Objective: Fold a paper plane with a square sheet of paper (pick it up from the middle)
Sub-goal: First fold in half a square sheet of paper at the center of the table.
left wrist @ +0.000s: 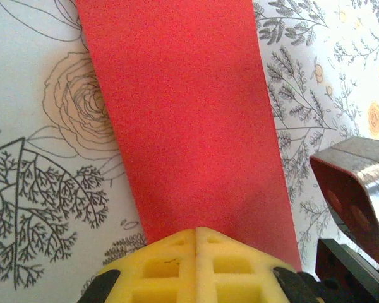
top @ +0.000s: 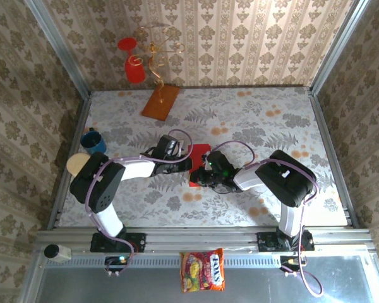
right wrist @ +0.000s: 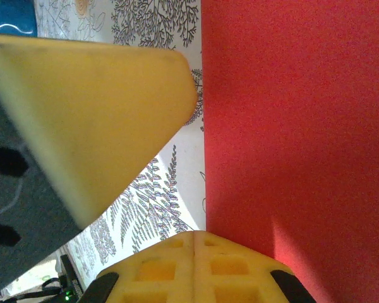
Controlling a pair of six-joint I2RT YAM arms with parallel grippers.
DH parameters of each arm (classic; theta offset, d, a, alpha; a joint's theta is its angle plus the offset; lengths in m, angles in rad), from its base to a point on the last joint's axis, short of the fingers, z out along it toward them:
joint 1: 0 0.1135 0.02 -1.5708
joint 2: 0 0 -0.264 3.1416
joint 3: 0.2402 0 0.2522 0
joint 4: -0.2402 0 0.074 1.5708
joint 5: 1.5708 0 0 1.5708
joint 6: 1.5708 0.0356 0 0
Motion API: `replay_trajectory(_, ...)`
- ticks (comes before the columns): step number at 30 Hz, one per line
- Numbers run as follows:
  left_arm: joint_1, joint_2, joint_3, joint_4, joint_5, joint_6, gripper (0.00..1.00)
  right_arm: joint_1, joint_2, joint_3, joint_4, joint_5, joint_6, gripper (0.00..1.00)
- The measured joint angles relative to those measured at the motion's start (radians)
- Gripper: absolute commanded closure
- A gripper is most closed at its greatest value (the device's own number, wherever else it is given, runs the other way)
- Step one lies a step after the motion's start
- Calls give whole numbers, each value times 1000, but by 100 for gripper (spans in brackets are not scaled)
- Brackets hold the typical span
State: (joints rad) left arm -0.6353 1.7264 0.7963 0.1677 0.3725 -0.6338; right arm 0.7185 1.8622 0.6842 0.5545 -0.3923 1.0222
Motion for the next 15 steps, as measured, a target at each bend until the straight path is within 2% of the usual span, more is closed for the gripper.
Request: replay_trajectory(15, 0, 93, 59, 4, 17, -10, 100, 0, 3, -7, 16, -1, 0, 100)
